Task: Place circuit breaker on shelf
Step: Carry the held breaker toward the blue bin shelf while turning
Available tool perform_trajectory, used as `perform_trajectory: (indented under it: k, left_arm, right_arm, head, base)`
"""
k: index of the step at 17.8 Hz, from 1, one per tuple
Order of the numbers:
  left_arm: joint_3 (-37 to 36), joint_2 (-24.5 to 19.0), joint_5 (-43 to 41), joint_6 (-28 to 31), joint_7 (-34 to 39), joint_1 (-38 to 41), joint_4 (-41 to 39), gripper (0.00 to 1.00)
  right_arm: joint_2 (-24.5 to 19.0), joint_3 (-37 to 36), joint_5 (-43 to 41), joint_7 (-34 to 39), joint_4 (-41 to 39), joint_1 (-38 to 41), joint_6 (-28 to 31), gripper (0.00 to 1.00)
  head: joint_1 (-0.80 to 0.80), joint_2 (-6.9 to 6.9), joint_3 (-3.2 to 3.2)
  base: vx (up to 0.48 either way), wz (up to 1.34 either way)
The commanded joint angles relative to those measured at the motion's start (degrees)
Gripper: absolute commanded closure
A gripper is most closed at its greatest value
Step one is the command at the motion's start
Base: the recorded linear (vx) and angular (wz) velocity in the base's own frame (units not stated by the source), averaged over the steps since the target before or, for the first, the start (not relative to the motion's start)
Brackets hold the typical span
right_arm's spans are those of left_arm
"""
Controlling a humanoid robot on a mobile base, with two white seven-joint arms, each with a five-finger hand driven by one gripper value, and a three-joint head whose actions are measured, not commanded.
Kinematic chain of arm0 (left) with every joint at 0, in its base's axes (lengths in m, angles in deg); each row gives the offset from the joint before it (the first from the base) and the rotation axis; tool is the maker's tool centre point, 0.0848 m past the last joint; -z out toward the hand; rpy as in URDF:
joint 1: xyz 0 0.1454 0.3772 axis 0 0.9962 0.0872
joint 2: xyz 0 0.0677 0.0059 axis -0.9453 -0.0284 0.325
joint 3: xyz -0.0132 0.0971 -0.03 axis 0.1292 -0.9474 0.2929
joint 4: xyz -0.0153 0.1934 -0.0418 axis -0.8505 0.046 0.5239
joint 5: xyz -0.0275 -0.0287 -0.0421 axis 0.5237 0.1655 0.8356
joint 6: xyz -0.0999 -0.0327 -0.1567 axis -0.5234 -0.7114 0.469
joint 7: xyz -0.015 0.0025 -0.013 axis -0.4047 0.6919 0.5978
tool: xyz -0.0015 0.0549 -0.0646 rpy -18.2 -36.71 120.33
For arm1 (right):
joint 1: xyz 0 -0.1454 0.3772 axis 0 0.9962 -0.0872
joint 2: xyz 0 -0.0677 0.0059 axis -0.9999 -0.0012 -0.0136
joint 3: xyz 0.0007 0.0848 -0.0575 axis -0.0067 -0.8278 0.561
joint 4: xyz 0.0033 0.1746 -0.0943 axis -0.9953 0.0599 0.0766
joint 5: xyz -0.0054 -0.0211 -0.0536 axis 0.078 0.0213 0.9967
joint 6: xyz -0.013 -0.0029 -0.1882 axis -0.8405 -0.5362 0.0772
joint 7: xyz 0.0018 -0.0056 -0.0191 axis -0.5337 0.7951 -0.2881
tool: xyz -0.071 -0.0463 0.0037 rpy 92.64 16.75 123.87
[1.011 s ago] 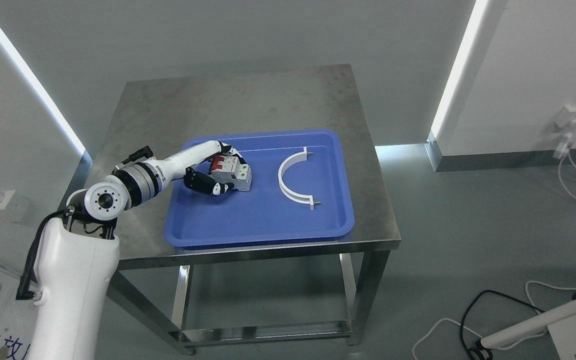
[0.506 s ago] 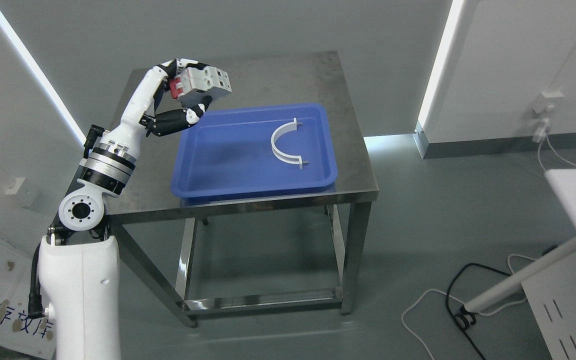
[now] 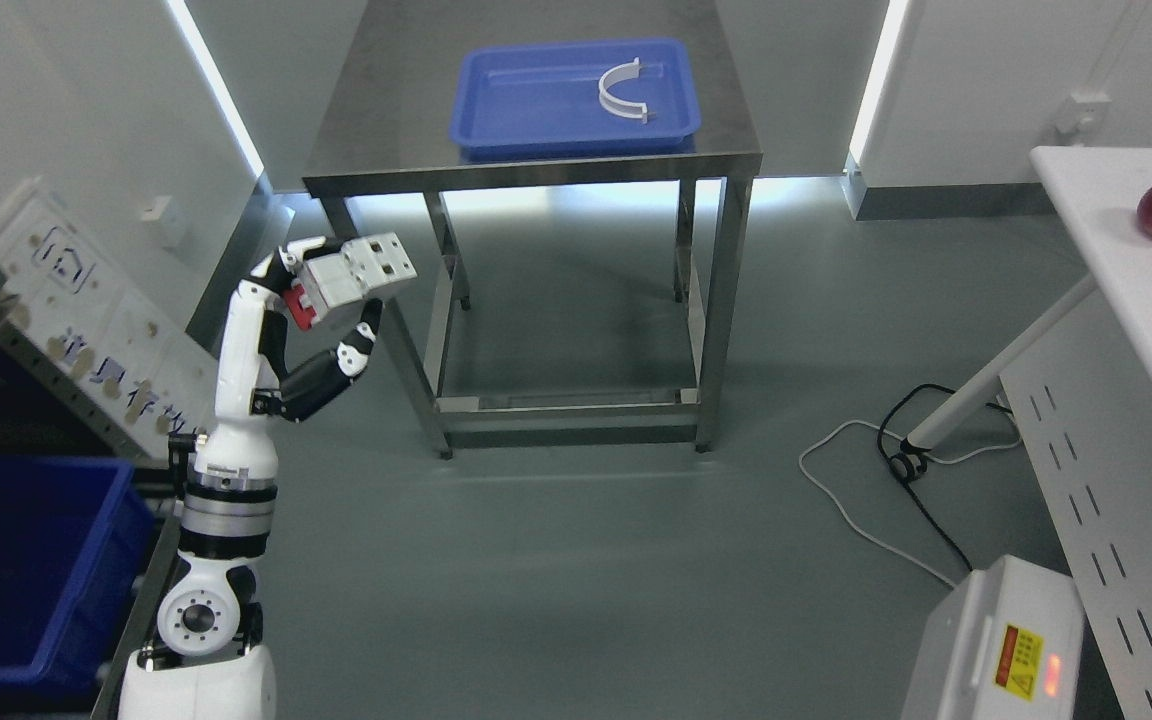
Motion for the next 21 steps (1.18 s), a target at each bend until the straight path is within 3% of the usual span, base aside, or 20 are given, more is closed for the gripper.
perform_trajectory:
  k: [1,5,10,14,21]
  left_arm:
    - [2.01,1.27,5.12,-1.7,-3.97,6.96,-6.36,0.87]
    - [0.26,1.27,5.39,-1.35,-3.97,6.61,-7.49,0.87]
    - [-4.22,1.27,5.3,2.33,-3.97,1.53,-7.76,0.87]
    - [-8.79,1.27,5.21,7.52,-3.79,-6.12,-7.76,0.87]
    - [-8.71,1.27,2.33,16.82,-5.1,-17.27,-7.33,0.87]
  right_arm:
    - [1.0,0.0,-0.07,0.04,0.02,0.91,-2.12,0.0]
    - [1.0,0.0,0.02,0.04,-0.06,0.91,-2.12,0.0]
    - [1.0,0.0,0.02,0.04,0.02,0.91,-2.12,0.0]
    - [1.0,0.0,-0.07,0.04,0.02,0.91,-2.12,0.0]
    - [1.0,0.0,0.02,0.04,0.02,0.91,-2.12,0.0]
  head:
    - [0.0,0.0,0.0]
    - [0.0,0.0,0.0]
    - [0.0,0.0,0.0]
    - [0.0,0.0,0.0]
    - [0.0,0.0,0.0]
  base:
    - [-0.877,0.39]
    - [-0.8,0.42]
    - [-0.486,1.71]
    - [-0.118,1.3]
    - [0.041,0.54]
